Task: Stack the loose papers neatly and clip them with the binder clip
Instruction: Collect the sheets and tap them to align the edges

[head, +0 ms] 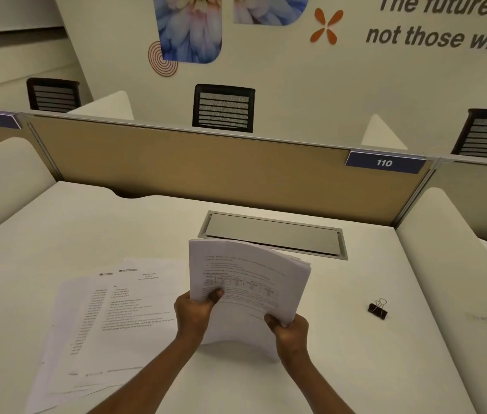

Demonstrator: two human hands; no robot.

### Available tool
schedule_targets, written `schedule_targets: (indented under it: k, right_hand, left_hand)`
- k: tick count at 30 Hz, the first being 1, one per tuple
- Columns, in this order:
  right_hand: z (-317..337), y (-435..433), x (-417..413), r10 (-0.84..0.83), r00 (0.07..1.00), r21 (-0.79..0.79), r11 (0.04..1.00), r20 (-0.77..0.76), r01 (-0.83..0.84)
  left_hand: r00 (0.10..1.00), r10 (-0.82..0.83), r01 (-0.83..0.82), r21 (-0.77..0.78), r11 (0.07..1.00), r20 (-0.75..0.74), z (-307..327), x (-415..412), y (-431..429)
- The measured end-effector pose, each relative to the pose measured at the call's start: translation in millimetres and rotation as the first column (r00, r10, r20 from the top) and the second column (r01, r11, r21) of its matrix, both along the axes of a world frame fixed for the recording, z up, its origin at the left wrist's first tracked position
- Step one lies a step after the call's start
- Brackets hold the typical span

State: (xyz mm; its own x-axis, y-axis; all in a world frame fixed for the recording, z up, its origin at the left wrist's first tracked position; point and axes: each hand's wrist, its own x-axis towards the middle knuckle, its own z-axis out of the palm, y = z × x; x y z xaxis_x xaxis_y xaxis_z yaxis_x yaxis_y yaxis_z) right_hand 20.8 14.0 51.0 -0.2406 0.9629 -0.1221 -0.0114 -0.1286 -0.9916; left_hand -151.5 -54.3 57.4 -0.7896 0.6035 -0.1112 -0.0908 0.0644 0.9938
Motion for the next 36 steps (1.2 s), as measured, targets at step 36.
schedule_targets:
  k: [36]
  right_hand:
    - [11.4, 2.5, -44.2, 0.120, 0.978, 0.030, 0.992, 0.171, -0.126]
  left_hand:
    - [0.995, 0.028, -0.056, -0.301, 0.952, -0.097, 22.8, -42.0, -23.7]
